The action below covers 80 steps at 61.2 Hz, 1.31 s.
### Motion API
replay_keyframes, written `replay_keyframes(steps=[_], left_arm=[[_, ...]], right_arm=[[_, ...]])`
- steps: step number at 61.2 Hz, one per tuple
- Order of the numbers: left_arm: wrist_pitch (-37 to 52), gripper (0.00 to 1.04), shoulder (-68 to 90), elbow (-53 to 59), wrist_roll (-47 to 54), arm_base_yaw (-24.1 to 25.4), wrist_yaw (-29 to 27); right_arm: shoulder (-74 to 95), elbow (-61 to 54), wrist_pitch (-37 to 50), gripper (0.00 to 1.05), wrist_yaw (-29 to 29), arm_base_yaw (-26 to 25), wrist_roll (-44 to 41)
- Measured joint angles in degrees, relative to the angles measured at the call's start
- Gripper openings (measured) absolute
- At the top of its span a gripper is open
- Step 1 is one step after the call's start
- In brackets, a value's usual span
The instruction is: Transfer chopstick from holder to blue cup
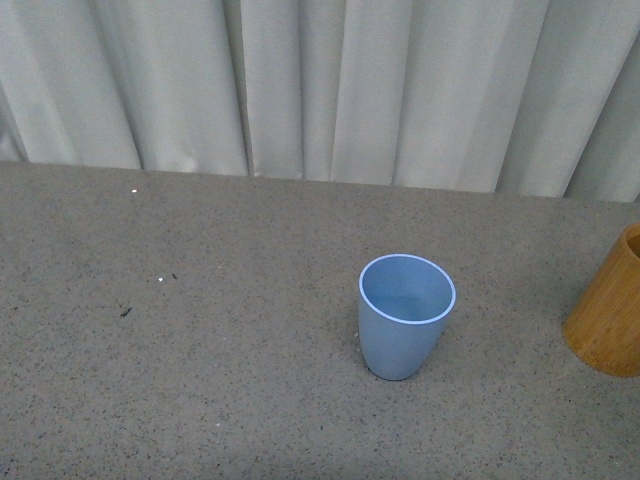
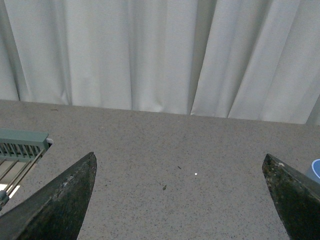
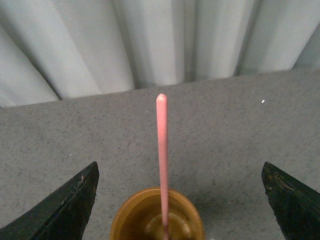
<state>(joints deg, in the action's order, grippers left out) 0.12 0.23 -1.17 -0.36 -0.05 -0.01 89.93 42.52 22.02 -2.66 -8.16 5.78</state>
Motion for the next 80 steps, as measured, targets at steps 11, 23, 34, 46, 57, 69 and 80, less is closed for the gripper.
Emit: replay_keyframes(steps=[11, 23, 34, 46, 57, 69, 80], left_arm=[[0.0, 0.98, 0.0, 0.0, 0.0, 0.0, 0.0], [0.0, 0.98, 0.0, 0.0, 0.0, 0.0, 0.0], [0.0, 0.98, 0.0, 0.0, 0.0, 0.0, 0.0], [0.0, 0.98, 0.0, 0.0, 0.0, 0.0, 0.0], [0.0, 0.98, 0.0, 0.0, 0.0, 0.0, 0.0], [0.0, 0.98, 0.0, 0.0, 0.0, 0.0, 0.0], [0.0, 0.98, 0.0, 0.0, 0.0, 0.0, 0.0]], right_arm=[[5.5, 7.1, -8.9, 0.95, 2.2, -0.5, 7.2], [9.0, 11.3, -9.9, 0.95, 3.2, 0.1, 7.9], [12.7, 14.3, -10.0, 0.95, 3.5, 1.6, 7.1], [16.7, 18.1, -10.5, 0.95, 3.8, 2.3, 7.0], [18.8, 20.3, -10.5, 0.95, 3.7, 2.3, 7.3], [20.5, 21.4, -9.3, 0.95, 3.6, 2.5, 7.6], [21.6, 21.4, -5.1, 0.95, 2.4, 2.9, 7.6]])
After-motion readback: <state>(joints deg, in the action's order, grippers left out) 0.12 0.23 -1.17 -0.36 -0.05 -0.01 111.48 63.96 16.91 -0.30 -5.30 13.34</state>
